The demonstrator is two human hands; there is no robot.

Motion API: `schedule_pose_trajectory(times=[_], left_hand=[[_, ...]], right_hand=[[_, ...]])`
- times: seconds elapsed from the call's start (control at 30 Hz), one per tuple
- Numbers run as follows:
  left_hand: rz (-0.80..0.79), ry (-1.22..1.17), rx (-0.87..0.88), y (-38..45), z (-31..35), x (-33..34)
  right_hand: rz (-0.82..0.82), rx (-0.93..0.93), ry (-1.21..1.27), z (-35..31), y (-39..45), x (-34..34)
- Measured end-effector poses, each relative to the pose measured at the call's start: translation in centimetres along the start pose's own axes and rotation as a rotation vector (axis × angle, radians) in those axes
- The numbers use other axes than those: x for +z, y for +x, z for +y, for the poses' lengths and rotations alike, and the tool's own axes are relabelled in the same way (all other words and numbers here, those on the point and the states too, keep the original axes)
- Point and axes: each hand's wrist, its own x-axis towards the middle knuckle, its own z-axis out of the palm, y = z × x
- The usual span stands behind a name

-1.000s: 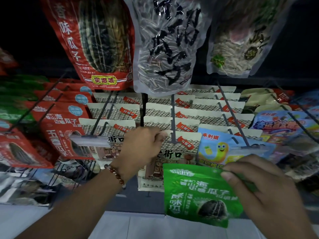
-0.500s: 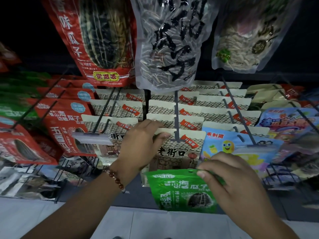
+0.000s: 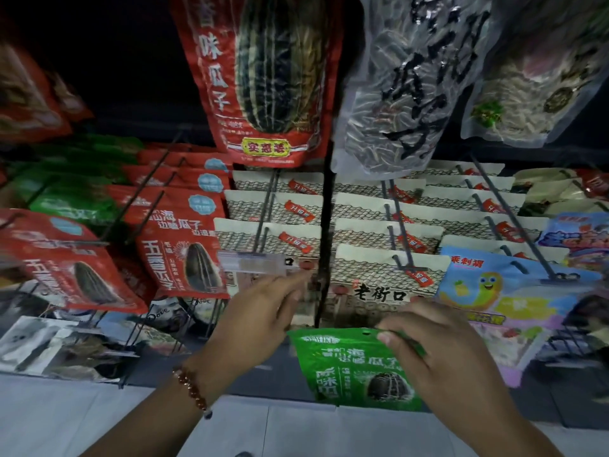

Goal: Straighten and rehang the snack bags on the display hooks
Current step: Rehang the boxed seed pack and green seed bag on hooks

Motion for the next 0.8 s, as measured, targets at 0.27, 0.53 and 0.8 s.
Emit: schedule_pose_trajectory(times=[0.27,0.53,0.8], left_hand=[[-0.101,-0.147,0.071,-4.4,-4.2,-5.8],[-0.038,0.039,0.079,-7.3,-10.6,-10.0],[0.109,-0.007,0.008,-8.3,-15.7,-14.2]], right_hand=[[-0.037,-0.006,0.031,-6.5,2.6,4.9],[-0.088,-0.029,0.034,-13.8,6.4,10.8],[-0.137,-0.010,0.139,-18.7,10.5,14.6]])
